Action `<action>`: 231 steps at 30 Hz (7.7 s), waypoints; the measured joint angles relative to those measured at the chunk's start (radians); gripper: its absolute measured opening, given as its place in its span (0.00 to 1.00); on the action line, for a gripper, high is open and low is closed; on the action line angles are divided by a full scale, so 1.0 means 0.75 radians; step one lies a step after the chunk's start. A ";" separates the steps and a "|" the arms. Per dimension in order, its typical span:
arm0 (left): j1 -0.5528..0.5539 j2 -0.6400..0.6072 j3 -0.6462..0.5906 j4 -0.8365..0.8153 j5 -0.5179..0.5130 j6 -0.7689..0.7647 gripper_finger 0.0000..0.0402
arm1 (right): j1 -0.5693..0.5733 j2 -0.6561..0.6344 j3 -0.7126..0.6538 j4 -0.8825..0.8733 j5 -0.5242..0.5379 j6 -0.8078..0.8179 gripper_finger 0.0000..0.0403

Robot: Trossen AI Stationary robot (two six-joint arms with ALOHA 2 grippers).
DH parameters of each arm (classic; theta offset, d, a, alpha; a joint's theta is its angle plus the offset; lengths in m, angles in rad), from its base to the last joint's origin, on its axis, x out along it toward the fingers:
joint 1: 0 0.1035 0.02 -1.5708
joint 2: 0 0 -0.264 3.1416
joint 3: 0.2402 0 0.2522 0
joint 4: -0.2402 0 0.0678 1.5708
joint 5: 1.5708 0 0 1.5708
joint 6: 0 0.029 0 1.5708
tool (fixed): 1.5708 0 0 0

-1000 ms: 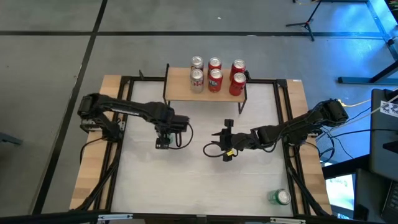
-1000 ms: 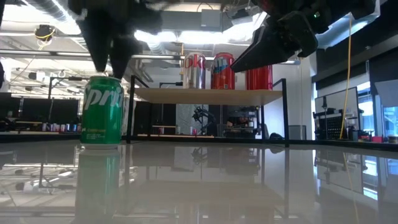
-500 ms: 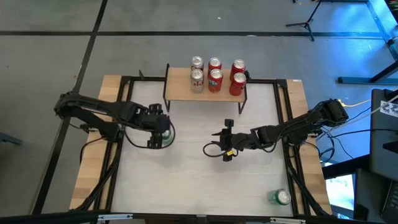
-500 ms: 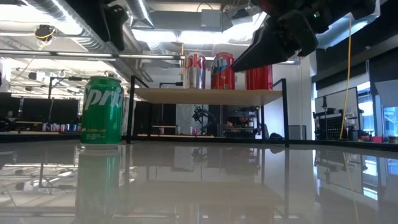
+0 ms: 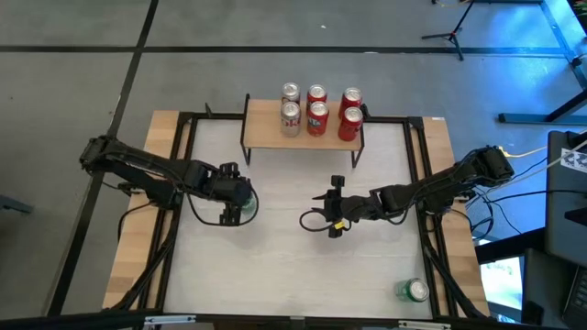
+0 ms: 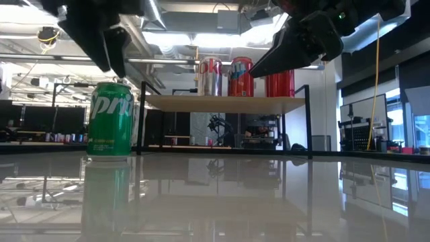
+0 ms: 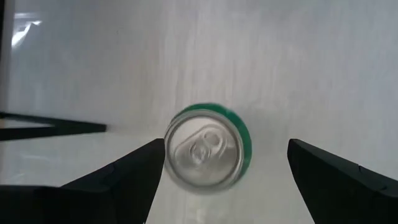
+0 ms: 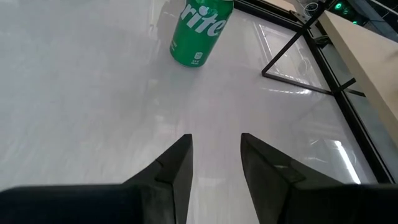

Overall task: Place canned beverage on shelf
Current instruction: Put the top green soda can on the shelf

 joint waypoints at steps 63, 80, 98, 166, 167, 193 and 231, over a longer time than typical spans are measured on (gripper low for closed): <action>0.014 -0.002 -0.042 0.118 -0.092 -0.008 0.98 | 0.000 0.000 0.000 0.010 0.000 -0.009 0.33; 0.076 0.003 -0.195 0.235 0.017 -0.042 0.98 | 0.000 0.000 0.000 0.008 -0.001 -0.009 0.33; 0.118 0.002 -0.276 0.285 0.087 -0.007 0.71 | -0.001 0.000 0.000 0.010 0.000 -0.010 0.33; 1.298 0.669 1.130 -0.223 0.507 1.003 0.72 | -0.009 0.072 0.000 0.080 -0.002 -0.046 0.33; 1.299 0.668 1.130 -0.214 0.512 1.007 0.72 | -0.016 0.085 0.000 0.080 -0.003 -0.046 0.33; 1.301 0.666 1.064 -0.076 0.502 1.017 0.81 | -0.059 0.116 0.000 0.101 -0.036 -0.045 0.33; 1.292 0.650 1.065 -0.048 0.507 1.018 0.83 | -0.059 0.115 0.000 0.099 -0.036 -0.045 0.33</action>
